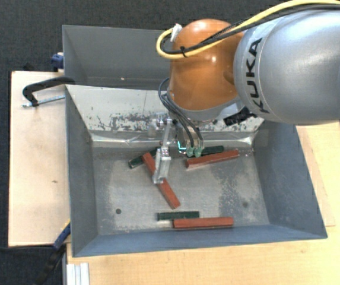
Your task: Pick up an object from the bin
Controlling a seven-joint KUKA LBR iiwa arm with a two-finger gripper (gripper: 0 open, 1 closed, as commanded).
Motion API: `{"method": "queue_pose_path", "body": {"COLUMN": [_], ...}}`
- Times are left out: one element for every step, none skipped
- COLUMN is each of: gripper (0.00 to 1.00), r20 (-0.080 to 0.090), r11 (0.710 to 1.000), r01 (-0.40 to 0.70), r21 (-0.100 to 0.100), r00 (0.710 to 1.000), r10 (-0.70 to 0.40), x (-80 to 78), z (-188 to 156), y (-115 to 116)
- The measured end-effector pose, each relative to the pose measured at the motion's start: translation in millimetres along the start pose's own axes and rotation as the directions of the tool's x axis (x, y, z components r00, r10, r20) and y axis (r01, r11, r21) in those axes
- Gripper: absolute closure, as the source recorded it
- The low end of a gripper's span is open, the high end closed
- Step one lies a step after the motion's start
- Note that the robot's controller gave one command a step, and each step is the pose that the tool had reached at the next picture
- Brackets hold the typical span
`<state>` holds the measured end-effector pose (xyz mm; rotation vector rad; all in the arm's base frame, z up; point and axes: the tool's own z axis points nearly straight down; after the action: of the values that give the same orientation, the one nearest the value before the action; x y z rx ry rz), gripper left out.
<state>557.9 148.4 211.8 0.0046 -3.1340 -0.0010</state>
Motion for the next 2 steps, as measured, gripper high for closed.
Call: {"method": "queue_pose_path", "body": {"gripper": [0.0, 0.0], "r20": [0.018, 0.011], "r11": [0.999, 0.992], "r01": [0.04, 0.123], "r21": [-0.002, 0.001], "r00": [0.999, 0.992], "r10": [-0.04, -0.123], "x": [-4.6, -5.5], "z": [19, 82], "y": [-3, -13]}}
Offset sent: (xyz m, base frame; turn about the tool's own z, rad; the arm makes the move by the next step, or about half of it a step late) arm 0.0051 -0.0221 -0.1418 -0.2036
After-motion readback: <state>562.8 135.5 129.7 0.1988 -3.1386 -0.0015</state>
